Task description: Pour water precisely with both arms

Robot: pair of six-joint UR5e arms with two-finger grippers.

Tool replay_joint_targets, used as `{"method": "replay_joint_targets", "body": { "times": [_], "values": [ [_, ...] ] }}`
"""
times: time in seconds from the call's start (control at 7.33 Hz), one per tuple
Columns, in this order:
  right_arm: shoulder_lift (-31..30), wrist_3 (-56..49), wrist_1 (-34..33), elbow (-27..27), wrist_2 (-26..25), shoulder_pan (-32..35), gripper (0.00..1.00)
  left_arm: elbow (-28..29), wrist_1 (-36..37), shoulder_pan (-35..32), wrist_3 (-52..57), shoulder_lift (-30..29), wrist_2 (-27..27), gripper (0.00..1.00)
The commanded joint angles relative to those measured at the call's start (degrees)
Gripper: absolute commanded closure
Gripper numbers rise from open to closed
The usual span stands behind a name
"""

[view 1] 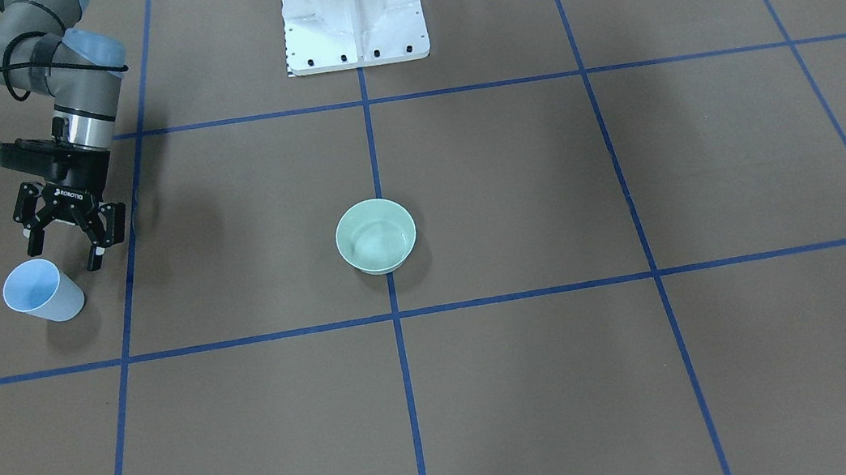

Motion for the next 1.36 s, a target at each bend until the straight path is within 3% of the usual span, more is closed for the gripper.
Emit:
{"method": "replay_joint_targets", "body": {
  "times": [0.0, 0.82, 1.23],
  "values": [
    [0.46, 0.06, 0.01, -1.06, -0.43, 0.02, 0.0, -0.09, 0.0, -0.01, 0.0, 0.01, 0.0, 0.0],
    [1.43, -0.64, 0.01, -3.61, -0.96, 4.5, 0.0, 0.0, 0.0, -0.01, 0.0, 0.01, 0.0, 0.0],
    [5.73, -0.55, 0.01, -8.96, -0.96, 5.73, 0.02, 0.0, 0.0, -0.01, 0.0, 0.01, 0.0, 0.0]
  ]
}}
